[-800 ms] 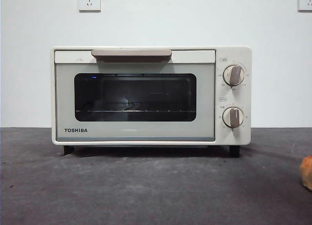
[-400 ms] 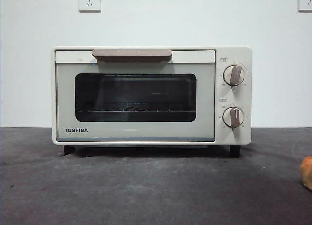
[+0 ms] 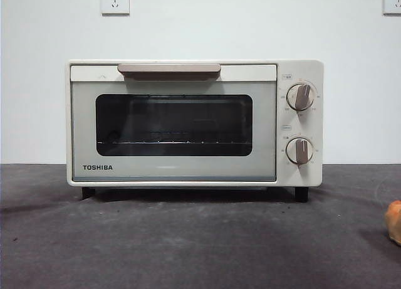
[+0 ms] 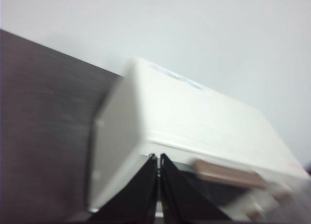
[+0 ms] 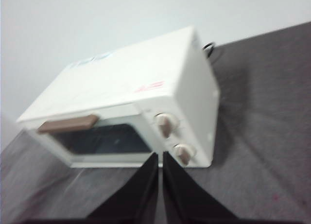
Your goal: The left arm flap open the oven, the right arm pick bread and place it into oven, the left arm flap close the oven
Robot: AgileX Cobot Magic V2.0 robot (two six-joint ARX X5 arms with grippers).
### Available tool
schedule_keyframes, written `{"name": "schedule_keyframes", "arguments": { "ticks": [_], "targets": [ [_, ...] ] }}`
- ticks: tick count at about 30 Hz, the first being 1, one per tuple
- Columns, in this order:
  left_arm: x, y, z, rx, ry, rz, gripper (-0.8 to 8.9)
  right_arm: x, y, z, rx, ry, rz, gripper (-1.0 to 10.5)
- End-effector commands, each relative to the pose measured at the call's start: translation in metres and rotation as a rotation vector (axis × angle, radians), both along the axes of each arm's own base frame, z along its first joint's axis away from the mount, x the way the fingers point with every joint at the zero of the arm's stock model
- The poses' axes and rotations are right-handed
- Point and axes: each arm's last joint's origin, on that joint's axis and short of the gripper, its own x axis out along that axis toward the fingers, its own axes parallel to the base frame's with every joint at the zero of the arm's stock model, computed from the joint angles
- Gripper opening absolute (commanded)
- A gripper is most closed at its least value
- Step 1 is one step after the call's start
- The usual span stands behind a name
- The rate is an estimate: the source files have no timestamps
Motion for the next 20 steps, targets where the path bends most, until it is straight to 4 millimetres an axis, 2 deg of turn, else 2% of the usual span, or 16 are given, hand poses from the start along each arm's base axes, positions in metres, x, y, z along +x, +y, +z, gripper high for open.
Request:
{"name": "schedule_keyframes", "arguments": {
  "ticks": [1,7,13,16,20],
  "targets": [
    [0.002,-0.007,0.018,0.051,-0.026,-0.107,0.13,0.001,0.002,0.014,-0.053,0.003,0.071,0.1],
    [0.004,-0.027,0.041,0.133,0.0,-0.348,0.12,-0.002,0.012,0.035,-0.16,-0.014,0.241,0.1],
    [-0.011,-0.037,0.058,0.233,-0.032,-0.654,0.12,-0.015,0.017,0.049,-0.225,-0.082,0.379,0.1],
    [-0.016,-0.038,0.06,0.231,-0.045,-0.69,0.13,-0.017,0.018,0.051,-0.196,-0.087,0.429,0.1],
    [-0.019,-0.037,0.063,0.231,-0.079,-0.688,0.75,-0.017,0.018,0.051,-0.177,-0.072,0.425,0.1]
  ]
}}
